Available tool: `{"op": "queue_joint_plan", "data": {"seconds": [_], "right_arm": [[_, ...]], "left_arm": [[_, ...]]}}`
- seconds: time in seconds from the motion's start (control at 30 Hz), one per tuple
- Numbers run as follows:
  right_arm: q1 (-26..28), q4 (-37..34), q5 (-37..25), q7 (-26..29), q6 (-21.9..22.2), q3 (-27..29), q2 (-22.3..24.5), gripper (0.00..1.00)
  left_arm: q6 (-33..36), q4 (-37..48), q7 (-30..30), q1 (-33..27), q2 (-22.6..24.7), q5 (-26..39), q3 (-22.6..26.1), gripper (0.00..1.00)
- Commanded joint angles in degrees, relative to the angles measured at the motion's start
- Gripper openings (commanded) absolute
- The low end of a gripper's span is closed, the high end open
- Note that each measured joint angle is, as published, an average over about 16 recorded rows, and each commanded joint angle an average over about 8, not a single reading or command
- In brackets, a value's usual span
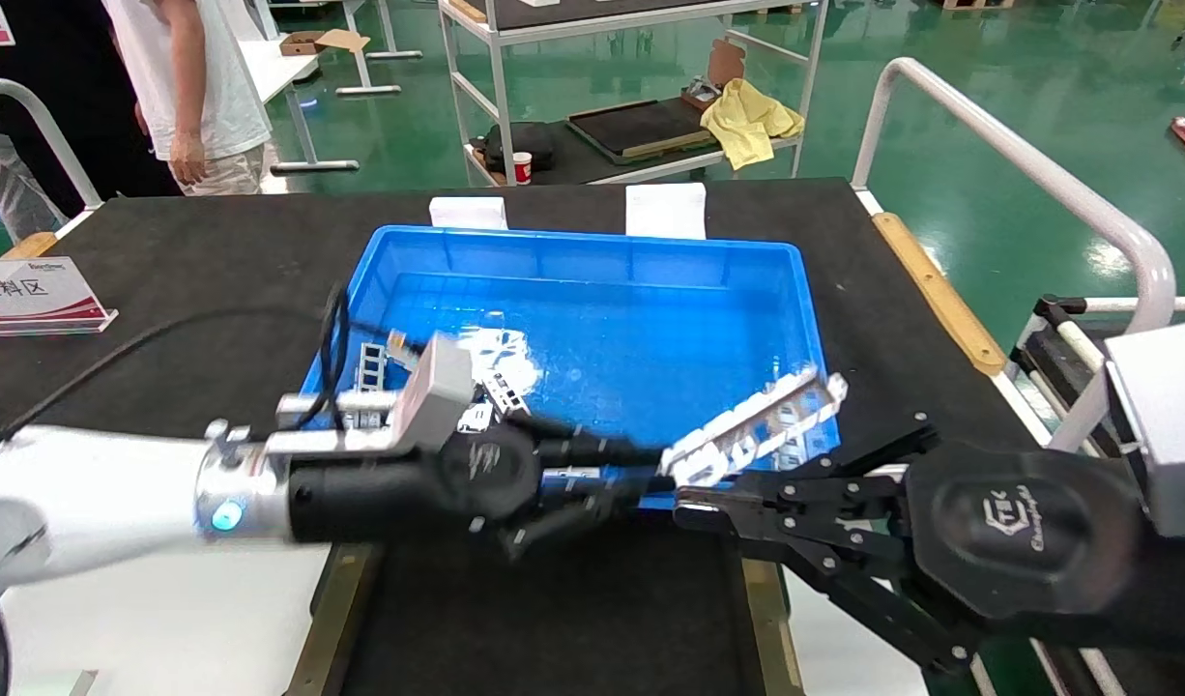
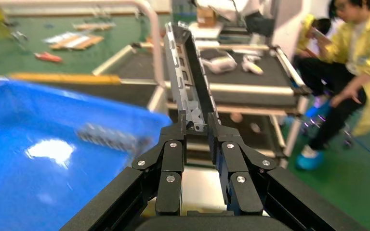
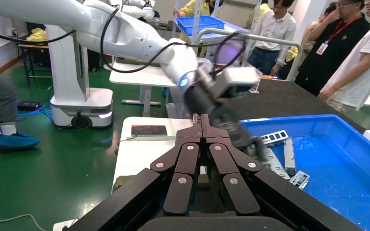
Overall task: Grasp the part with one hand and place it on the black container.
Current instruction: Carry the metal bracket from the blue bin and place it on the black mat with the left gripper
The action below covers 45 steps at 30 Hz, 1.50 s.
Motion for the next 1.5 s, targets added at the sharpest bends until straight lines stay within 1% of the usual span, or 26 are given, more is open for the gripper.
{"op": "queue_joint_plan", "data": {"seconds": [0.03,0.2,0.37,0.53,0.73,0.93,1.07,1.33,1.5], "right_arm": [[0.0,0.0,0.0,0.0,0.0,0.0,0.0,0.0],[0.0,0.0,0.0,0.0,0.0,0.0,0.0,0.0],[0.0,0.0,0.0,0.0,0.0,-0.01,0.0,0.0],[0.0,0.0,0.01,0.0,0.0,-0.01,0.0,0.0],[0.0,0.0,0.01,-0.01,0.0,-0.01,0.0,0.0],[0.0,0.0,0.01,-0.01,0.01,-0.01,0.01,0.0],[0.0,0.0,0.01,-0.01,0.01,-0.02,0.01,0.0],[0.01,0.0,0.01,-0.01,0.01,-0.02,0.01,0.0],[0.01,0.0,0.02,-0.01,0.01,-0.02,0.01,0.0]], "left_arm": [[1.6,-0.63,0.26,0.95,-1.48,0.43,0.38,0.0],[1.25,-5.61,0.29,5.44,-6.47,0.76,1.09,0.0],[-1.81,-12.47,-0.77,11.42,-11.66,-0.33,1.41,0.0],[-8.27,-19.66,-2.19,18.77,-15.64,-3.1,1.28,0.0],[-18.12,-26.56,-3.21,27.81,-17.62,-7.34,1.02,0.0],[-27.6,-30.38,-3.2,34.39,-17.48,-11.03,0.37,0.0],[-33.08,-32.18,-2.27,38.02,-16.35,-14.73,-1.36,0.0],[-43.98,-34.96,1.12,44.97,-10.95,-23.93,-6.9,0.0],[-49.52,-36.32,3.02,47.51,-7.71,-27.04,-9.28,0.0]]}}
